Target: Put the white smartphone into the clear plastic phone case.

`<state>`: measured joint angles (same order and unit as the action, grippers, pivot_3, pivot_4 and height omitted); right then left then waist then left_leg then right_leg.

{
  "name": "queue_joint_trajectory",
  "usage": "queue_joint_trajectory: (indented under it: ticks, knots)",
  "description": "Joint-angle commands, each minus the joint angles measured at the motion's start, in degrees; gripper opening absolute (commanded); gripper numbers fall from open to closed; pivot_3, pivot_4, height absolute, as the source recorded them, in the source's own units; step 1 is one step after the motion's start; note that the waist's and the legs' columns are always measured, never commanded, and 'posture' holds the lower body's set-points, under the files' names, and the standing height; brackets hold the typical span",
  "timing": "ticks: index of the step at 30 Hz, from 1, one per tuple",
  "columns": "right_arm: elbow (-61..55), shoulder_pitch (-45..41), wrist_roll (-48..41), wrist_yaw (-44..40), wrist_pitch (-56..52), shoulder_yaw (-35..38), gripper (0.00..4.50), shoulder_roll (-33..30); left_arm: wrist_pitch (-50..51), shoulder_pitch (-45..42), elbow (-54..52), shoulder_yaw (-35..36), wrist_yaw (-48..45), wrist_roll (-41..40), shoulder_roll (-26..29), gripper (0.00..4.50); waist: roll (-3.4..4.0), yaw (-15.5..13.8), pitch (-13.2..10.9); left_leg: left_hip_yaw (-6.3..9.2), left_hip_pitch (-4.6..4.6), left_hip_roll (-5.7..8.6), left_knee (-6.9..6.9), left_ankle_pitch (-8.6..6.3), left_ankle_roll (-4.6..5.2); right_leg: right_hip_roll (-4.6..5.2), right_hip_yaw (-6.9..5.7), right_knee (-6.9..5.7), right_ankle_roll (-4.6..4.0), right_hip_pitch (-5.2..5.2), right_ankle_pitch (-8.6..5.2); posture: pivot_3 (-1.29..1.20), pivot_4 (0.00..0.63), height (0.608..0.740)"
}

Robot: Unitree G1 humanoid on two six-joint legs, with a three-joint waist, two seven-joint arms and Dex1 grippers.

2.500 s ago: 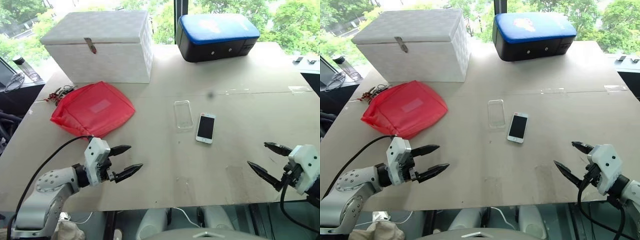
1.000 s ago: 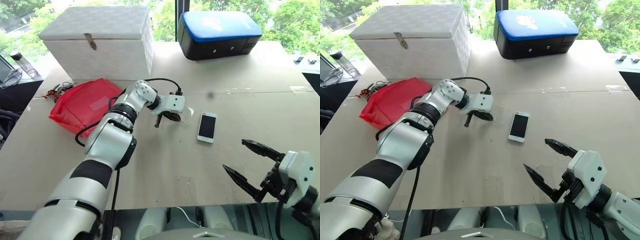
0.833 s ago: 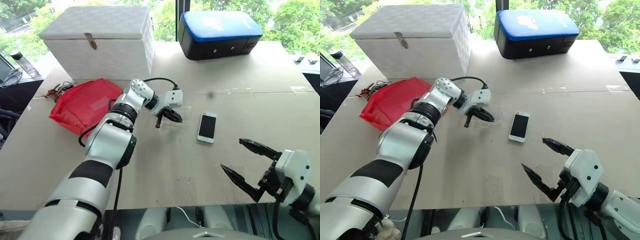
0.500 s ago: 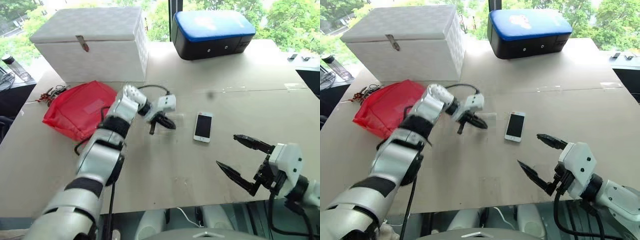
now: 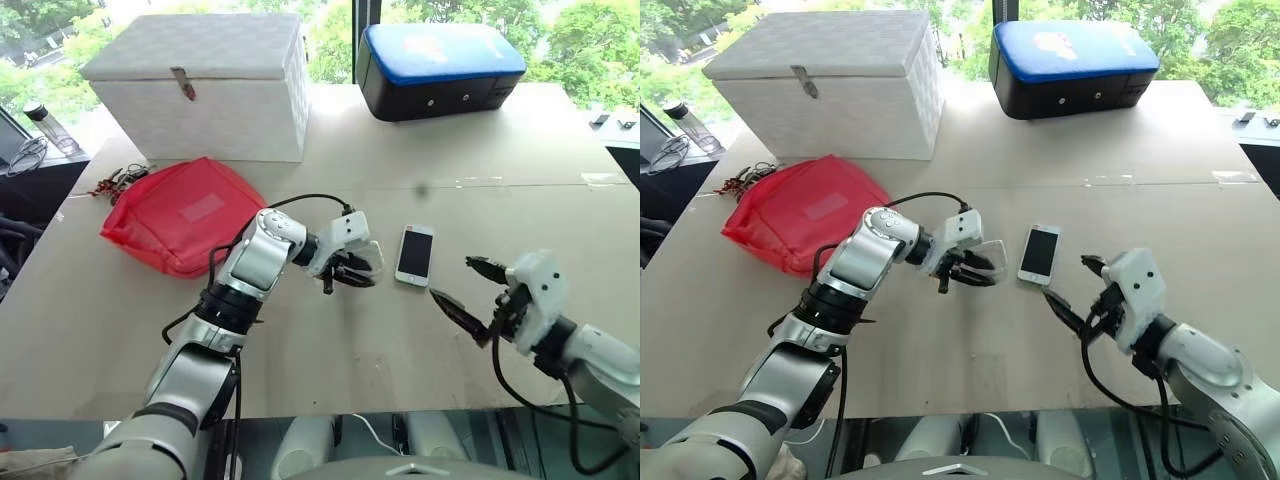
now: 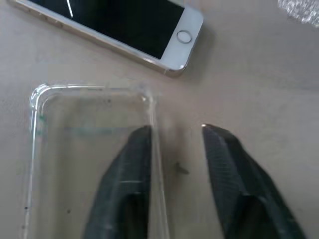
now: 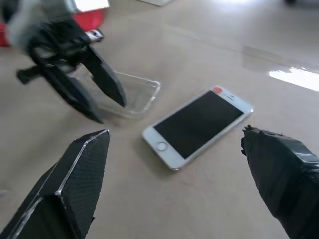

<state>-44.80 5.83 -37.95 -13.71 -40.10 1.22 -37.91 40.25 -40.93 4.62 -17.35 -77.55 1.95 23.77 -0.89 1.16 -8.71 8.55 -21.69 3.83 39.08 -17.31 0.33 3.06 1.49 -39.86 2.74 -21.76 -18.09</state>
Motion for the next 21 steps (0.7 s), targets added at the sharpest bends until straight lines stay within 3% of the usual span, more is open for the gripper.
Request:
queue_joint_trajectory:
  ticks: [1, 2, 3, 15, 18, 21]
  knots:
    - [2.98, -5.09, 4.55, 1.14, -1.7, -6.15, 4.5, 2.51, 1.27, 1.63, -5.94, 4.16, 1.88, -4.81, 1.48, 3.58, 0.02, 0.13, 0.0, 0.01, -0.01, 0.0, 0.0, 0.0, 0.0, 0.01, 0.01, 0.0, 0.0, -0.01, 0.0, 0.0, 0.15, 0.74]
    - [4.84, -7.25, 5.86, 1.76, -2.28, -7.96, 4.5, 4.01, 1.3, 2.66, -7.69, 5.62, 2.21, -6.67, 1.89, 4.2, 0.04, 0.09, -0.01, 0.0, 0.0, -0.01, -0.02, 0.0, 0.0, -0.01, 0.02, 0.01, 0.0, -0.02, 0.0, 0.0, 0.15, 0.74]
    - [6.47, -8.97, 7.23, 2.64, -2.83, -9.19, 4.5, 5.34, 1.69, 3.54, -9.33, 6.92, 2.56, -8.4, 2.17, 4.38, 0.06, 0.13, -0.01, 0.0, -0.01, -0.01, -0.01, 0.0, 0.0, 0.0, 0.03, 0.01, 0.0, -0.03, 0.0, 0.0, 0.15, 0.74]
    - [22.52, -23.16, 22.14, 18.41, -16.23, -15.33, 4.5, 24.31, -4.95, 21.05, -23.27, 18.92, 10.51, -17.76, 10.62, 4.38, 0.15, 0.78, 0.01, -0.13, -0.12, 0.0, -0.2, 0.01, -0.04, 0.05, 0.24, -0.04, -0.03, -0.41, 0.02, 0.0, 0.15, 0.74]
    - [22.81, -23.2, 19.88, 20.61, -22.84, -11.64, 4.5, 32.2, -3.47, 22.08, -25.14, 20.58, 13.53, -20.28, 10.15, 4.38, 0.16, 1.01, 0.08, -0.14, -0.1, 0.01, -0.23, 0.01, -0.04, 0.06, 0.26, -0.02, -0.03, -0.4, 0.02, 0.0, 0.15, 0.74]
    - [26.06, -26.37, 23.23, 25.79, -34.43, -8.35, 4.5, 38.3, -3.65, 23.04, -26.53, 21.36, 15.59, -22.54, 10.25, 4.38, 0.19, 1.4, 0.2, -0.2, -0.03, 0.0, -0.28, 0.01, -0.04, 0.04, 0.35, -0.06, -0.03, -0.4, 0.02, 0.0, 0.15, 0.74]
